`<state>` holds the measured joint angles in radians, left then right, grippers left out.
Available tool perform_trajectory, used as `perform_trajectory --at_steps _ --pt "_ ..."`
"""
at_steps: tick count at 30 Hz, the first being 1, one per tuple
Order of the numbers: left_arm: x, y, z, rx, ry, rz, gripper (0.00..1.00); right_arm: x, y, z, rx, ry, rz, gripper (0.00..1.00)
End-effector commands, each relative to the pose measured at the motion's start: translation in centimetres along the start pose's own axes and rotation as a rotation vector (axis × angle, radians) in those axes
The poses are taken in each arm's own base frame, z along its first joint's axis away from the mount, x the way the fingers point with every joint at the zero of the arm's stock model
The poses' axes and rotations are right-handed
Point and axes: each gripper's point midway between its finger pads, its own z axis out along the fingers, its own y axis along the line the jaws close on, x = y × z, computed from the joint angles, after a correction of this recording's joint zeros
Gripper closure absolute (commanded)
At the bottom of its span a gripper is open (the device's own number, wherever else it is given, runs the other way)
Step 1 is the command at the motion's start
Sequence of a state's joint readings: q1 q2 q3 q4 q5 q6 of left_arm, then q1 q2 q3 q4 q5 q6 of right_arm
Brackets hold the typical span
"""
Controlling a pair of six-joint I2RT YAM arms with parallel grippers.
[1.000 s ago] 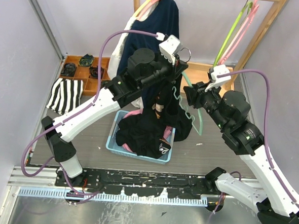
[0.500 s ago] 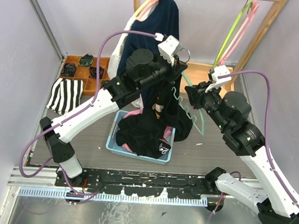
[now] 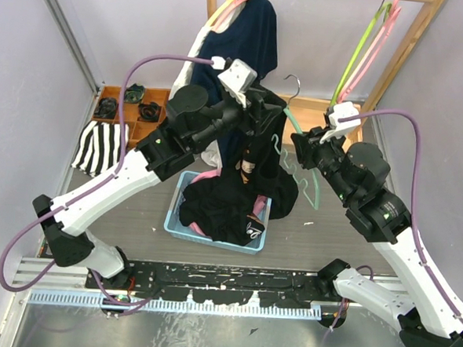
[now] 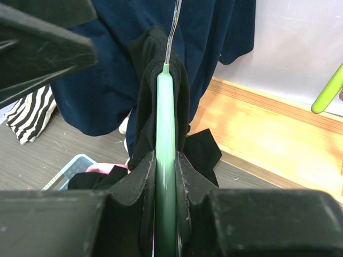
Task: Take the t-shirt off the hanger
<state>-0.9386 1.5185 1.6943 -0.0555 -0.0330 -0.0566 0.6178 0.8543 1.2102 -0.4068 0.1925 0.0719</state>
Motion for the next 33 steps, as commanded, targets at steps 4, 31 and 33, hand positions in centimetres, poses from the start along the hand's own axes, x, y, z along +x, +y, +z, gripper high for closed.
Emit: perform_trajectory --at_steps 4,31,33 --pt "1.3 0.6 -1.7 -0.030 -0.029 -0.006 0.32 -4.9 0.0 -1.5 -0.011 -0.176 0.010 0.99" --pt "2.9 4.1 2.9 -0.072 -0.007 0.047 1.00 -5.7 -0.1 -4.2 -0.032 -0.223 0.010 0.99" --pt "1.6 4.6 2.7 -0.107 -0.034 0.042 1.00 -5.7 -0.3 -4.5 -0.029 -0.223 0.008 0.99"
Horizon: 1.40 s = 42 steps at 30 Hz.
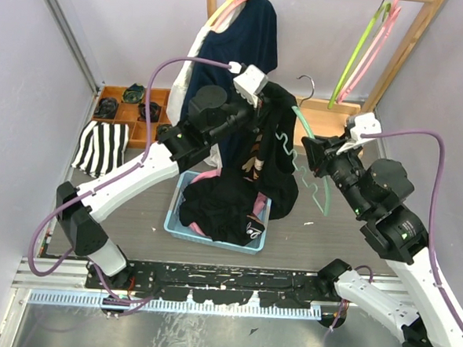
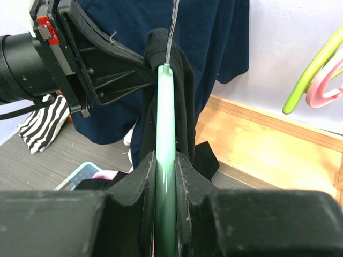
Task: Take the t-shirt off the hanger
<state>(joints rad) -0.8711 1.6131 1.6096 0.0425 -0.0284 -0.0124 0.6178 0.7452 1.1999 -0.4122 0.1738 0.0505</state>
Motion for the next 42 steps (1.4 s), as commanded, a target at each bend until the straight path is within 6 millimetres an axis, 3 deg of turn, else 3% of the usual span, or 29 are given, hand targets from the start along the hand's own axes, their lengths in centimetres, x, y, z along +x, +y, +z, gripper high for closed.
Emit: perform_trajectory --at_steps 1,7,11,18,23,28,34,42 --pt "-5.5 1.3 -0.8 -0.064 -0.120 -0.015 1.00 -3.7 -0.2 -1.1 0.002 -0.136 0.011 0.99" --pt "-10.1 3.4 -1.5 -0.176 -0.170 0.039 1.00 -3.8 -0.8 -3.3 0.015 -0.157 0.004 0.99" --pt "-11.9 4.9 -0.9 -0.225 -0.179 0.073 1.00 -4.4 -1.3 -5.5 0.020 -0.196 0.003 0.99" --pt "-11.0 7.2 1.2 -0.272 -0.135 0.073 1.00 -6.5 -2.5 -10.2 0.044 -0.300 0.025 0.99" --pt "-10.6 7.8 2.2 -0.286 -0.120 0.069 1.00 -7.3 -3.6 -12.7 0.083 -0.338 0.037 0.99" --pt "-11.6 8.0 2.0 -0.292 -0.139 0.068 1.00 -7.1 -4.1 -13.2 0.102 -0.329 0.035 0.99" --pt "-13.2 7.9 1.6 -0.290 -0.167 0.071 1.00 -6.6 -3.3 -12.5 0.064 -0.287 0.016 0.99" --pt "-12.6 8.7 1.8 -0.328 -0.143 0.104 1.00 -8.2 -3.7 -14.5 0.071 -0.361 0.036 0.99"
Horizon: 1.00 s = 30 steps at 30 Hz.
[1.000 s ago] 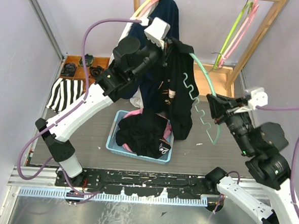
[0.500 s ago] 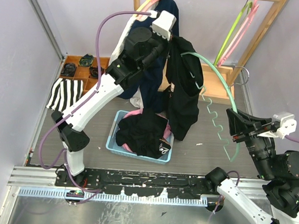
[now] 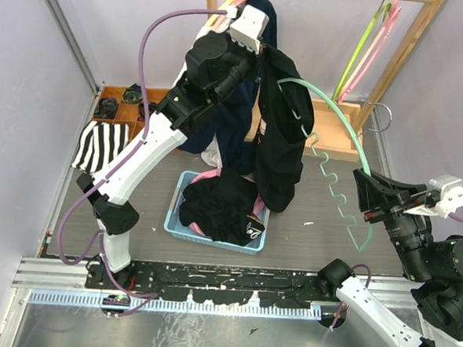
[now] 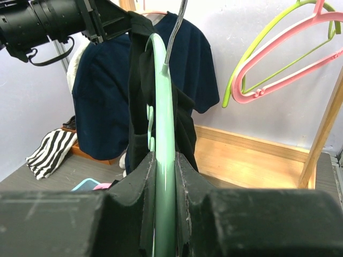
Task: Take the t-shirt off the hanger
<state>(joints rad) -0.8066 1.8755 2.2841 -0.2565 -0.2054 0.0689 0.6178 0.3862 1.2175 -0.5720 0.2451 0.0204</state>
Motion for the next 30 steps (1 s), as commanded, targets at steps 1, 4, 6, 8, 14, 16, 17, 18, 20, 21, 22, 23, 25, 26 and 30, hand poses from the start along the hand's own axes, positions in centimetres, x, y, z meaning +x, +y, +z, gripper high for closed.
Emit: perform_trajectory --at_steps 1,4,6,8,14,16,17,18,20,21,22,23,25,26,30 --pt "-1.2 2.3 0.2 -0.088 -0.031 0.036 1.00 -4.9 -0.7 -1.9 0.016 -0.156 0.025 0.99" --pt "-0.6 2.4 0.5 -0.096 -0.017 0.047 1.00 -5.6 -0.7 -2.5 0.011 -0.177 0.029 0.99" --pt "-0.2 2.3 0.7 -0.094 -0.011 0.048 1.00 -6.0 -0.6 -2.8 -0.003 -0.188 0.029 0.99" --pt "0.1 2.2 0.9 -0.092 -0.005 0.048 1.00 -6.2 -0.3 -3.0 -0.021 -0.194 0.029 0.99" --pt "0.5 1.9 1.4 -0.083 0.001 0.048 1.00 -6.2 0.5 -3.0 -0.067 -0.189 0.022 0.99" --pt "0.5 1.8 1.4 -0.075 0.000 0.046 1.00 -6.2 0.5 -3.0 -0.068 -0.189 0.022 0.99" --pt "0.6 1.7 1.5 -0.071 0.002 0.044 1.00 -6.2 0.5 -3.0 -0.068 -0.193 0.022 0.99" --pt "0.6 1.6 1.5 -0.066 0.001 0.041 1.00 -6.3 0.5 -3.1 -0.066 -0.197 0.025 0.99" --pt "0.7 1.3 1.5 -0.052 0.003 0.029 1.00 -6.3 0.5 -3.0 -0.064 -0.204 0.028 0.99" --pt "0.7 1.1 1.5 -0.041 0.005 0.023 1.00 -6.3 0.5 -3.0 -0.065 -0.208 0.029 0.99" --pt "0.7 0.8 1.5 -0.028 0.006 0.017 1.00 -6.2 0.5 -2.9 -0.065 -0.205 0.029 0.99" --pt "0.4 0.6 1.3 -0.014 0.000 0.009 1.00 -5.9 0.6 -2.6 -0.066 -0.197 0.026 1.00" --pt "-0.1 0.1 1.1 0.011 -0.011 -0.003 1.00 -5.3 0.9 -1.9 -0.074 -0.174 0.019 1.00" --pt "-0.5 -0.2 0.9 0.025 -0.017 -0.007 1.00 -5.0 1.1 -1.6 -0.080 -0.161 0.016 1.00" --pt "-1.8 -1.1 0.3 0.077 -0.044 -0.006 1.00 -3.7 2.3 -0.2 -0.132 -0.108 0.002 0.99"
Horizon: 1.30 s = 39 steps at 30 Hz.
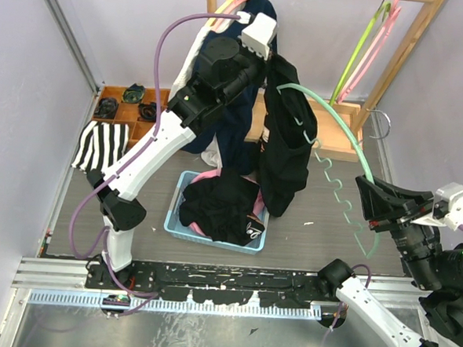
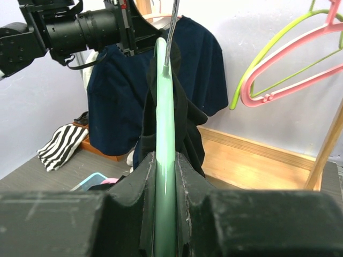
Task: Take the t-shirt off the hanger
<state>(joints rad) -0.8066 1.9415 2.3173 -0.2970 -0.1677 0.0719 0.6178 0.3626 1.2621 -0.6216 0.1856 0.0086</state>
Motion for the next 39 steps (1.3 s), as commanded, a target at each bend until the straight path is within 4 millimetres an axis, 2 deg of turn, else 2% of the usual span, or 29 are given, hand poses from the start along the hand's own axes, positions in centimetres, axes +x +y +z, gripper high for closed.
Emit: perform_trajectory --at_steps 1,4,14,25,32,39 --pt "-5.4 -0.1 -1.8 0.045 -0.124 -0.018 1.00 -2.3 2.0 1.8 -0.092 -0.084 0.005 0.99" --pt "-6.3 -0.2 -2.3 0.062 -0.140 -0.015 1.00 -1.4 2.5 2.7 -0.113 -0.046 0.000 0.99" --pt "-9.3 -0.8 -4.5 0.109 -0.205 -0.024 1.00 1.3 2.4 4.9 -0.086 0.040 -0.012 0.99" --pt "-10.6 -0.9 -5.3 0.110 -0.234 -0.027 1.00 2.9 3.1 6.2 -0.113 0.087 -0.015 0.99" --pt "-9.6 -0.2 -4.8 0.067 -0.205 -0.008 1.00 2.1 4.5 6.0 -0.191 0.059 -0.013 0.99" --pt "-7.5 1.0 -4.4 -0.006 -0.137 0.015 1.00 -1.2 4.1 4.7 -0.184 -0.050 -0.002 0.99"
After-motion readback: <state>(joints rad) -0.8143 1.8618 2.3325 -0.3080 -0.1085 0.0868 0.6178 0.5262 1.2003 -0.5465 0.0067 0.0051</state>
